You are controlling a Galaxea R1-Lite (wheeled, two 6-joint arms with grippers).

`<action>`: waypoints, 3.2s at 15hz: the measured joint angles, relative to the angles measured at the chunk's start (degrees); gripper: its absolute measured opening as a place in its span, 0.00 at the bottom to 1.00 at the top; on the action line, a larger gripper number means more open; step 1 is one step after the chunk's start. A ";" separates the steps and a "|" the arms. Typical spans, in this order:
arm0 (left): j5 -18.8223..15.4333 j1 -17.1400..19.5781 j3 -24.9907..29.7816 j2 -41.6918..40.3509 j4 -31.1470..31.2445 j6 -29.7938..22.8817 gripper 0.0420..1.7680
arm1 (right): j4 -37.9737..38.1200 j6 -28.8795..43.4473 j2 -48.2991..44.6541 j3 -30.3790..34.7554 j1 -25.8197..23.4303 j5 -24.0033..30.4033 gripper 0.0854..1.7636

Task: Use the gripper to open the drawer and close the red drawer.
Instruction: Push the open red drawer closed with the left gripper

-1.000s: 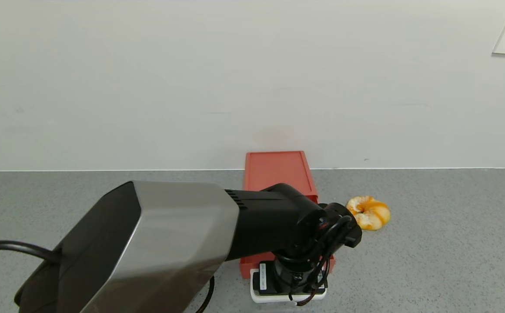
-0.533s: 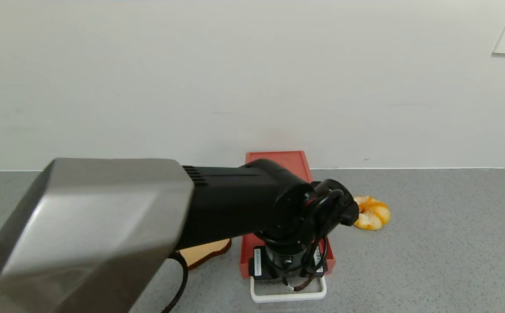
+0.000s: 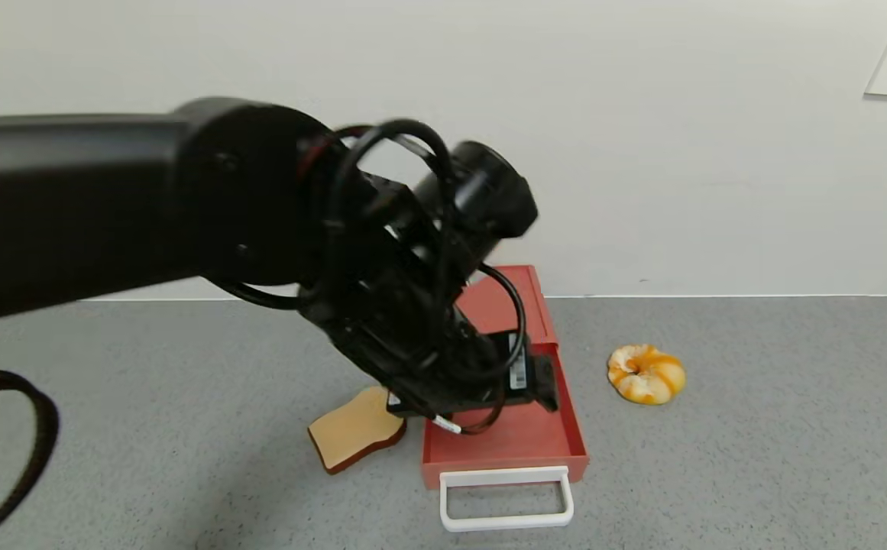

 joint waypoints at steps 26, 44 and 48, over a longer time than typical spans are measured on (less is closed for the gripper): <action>-25.72 26.19 40.08 -26.43 -41.48 31.72 0.97 | 0.02 0.02 0.00 0.00 0.00 0.01 0.97; -25.28 25.87 39.84 -26.45 -41.57 31.03 0.97 | 0.02 0.00 0.00 0.00 0.00 0.01 0.97; -22.36 23.20 39.01 -25.97 -41.09 28.55 0.97 | -0.02 0.02 0.00 0.00 0.00 0.01 0.97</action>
